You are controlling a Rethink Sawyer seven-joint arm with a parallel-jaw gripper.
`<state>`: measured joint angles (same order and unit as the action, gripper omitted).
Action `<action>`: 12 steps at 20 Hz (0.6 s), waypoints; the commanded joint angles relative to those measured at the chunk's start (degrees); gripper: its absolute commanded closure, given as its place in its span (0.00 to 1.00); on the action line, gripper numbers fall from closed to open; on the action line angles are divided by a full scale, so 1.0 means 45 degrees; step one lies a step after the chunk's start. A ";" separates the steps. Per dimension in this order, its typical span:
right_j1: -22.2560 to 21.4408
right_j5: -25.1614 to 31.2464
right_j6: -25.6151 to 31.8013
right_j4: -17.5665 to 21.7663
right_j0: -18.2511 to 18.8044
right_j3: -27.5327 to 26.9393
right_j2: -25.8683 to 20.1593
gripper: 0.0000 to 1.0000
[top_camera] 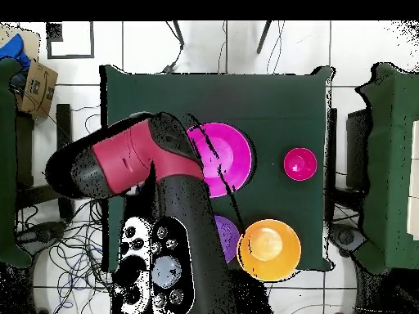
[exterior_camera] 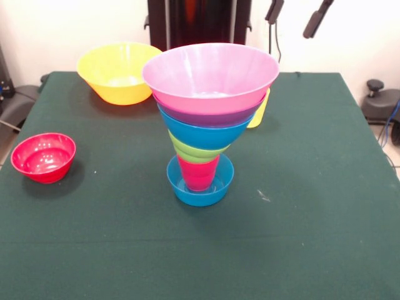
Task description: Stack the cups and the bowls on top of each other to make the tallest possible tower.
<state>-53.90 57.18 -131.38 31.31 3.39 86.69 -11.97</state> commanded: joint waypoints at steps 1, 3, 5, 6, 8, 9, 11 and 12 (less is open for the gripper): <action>0.0368 0.0844 0.2857 -0.0175 0.0304 0.0408 -0.1122 0.00; 0.0292 0.0823 0.2750 -0.0229 0.0274 0.0443 -0.1116 0.00; 0.0214 0.0896 0.2795 -0.0317 0.0308 0.0442 -0.1159 0.00; 0.0199 0.0940 0.2807 -0.0358 0.0321 0.0436 -0.1181 0.00; 0.0243 0.0976 0.2813 -0.0374 0.0334 0.0348 -0.1213 0.00; 0.0264 0.1004 0.2834 -0.0382 0.0348 0.0296 -0.1236 0.00; 0.0283 0.1185 0.2920 -0.0425 0.0381 0.0185 -0.1290 0.00; 0.0279 0.1263 0.2945 -0.0439 0.0389 0.0138 -0.1311 0.00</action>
<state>-54.39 57.18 -131.38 30.18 3.60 86.69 -13.28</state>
